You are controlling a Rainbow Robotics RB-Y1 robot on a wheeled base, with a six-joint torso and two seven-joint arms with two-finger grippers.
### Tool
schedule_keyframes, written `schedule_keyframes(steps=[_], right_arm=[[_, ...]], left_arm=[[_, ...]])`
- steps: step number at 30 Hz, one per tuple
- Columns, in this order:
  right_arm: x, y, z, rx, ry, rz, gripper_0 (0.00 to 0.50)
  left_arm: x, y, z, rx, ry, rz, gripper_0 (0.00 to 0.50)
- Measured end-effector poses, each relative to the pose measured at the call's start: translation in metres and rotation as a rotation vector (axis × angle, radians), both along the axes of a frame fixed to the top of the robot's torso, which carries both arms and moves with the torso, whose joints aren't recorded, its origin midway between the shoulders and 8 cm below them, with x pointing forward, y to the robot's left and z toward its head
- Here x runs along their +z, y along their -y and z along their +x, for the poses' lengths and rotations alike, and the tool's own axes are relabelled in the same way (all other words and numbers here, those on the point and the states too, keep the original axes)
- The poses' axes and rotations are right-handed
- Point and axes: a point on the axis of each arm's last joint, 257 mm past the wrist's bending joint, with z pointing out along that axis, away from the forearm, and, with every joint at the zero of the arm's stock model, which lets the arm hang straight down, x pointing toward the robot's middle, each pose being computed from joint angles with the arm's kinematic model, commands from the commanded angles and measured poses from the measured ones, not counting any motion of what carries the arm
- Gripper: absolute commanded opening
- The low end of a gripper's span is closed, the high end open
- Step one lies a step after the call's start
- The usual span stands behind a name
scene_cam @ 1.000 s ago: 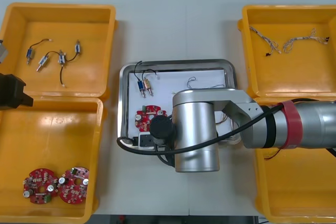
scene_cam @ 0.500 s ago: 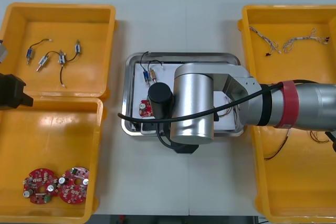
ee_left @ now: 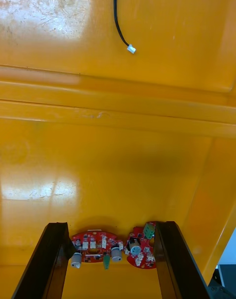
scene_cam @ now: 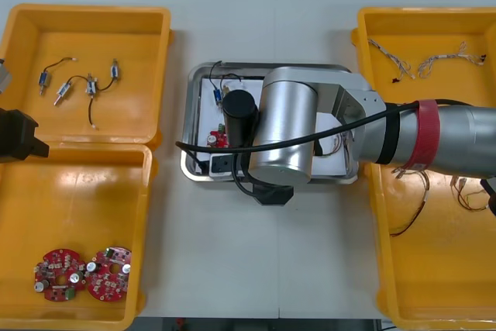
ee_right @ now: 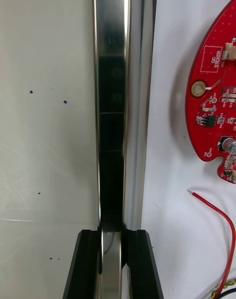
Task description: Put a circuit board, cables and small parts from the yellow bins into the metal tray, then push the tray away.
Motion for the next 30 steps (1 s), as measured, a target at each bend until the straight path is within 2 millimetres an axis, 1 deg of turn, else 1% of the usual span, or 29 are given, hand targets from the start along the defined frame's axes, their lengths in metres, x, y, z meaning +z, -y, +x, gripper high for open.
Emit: schedule_keyframes(steps=[8,22,30], right_arm=[[0.009,-0.008,0.019,0.013,0.034,0.029,0.083],[0.036,-0.006,0.057,0.087,0.162,-0.021,0.067],[0.049,-0.009,0.073,0.069,0.203,0.007,0.062]], left_arm=[[0.000,0.000,0.000,0.000,0.000,0.000,0.500],[0.000,0.000,0.000,0.000,0.000,0.000,0.500],[0.000,0.000,0.000,0.000,0.000,0.000,0.500]])
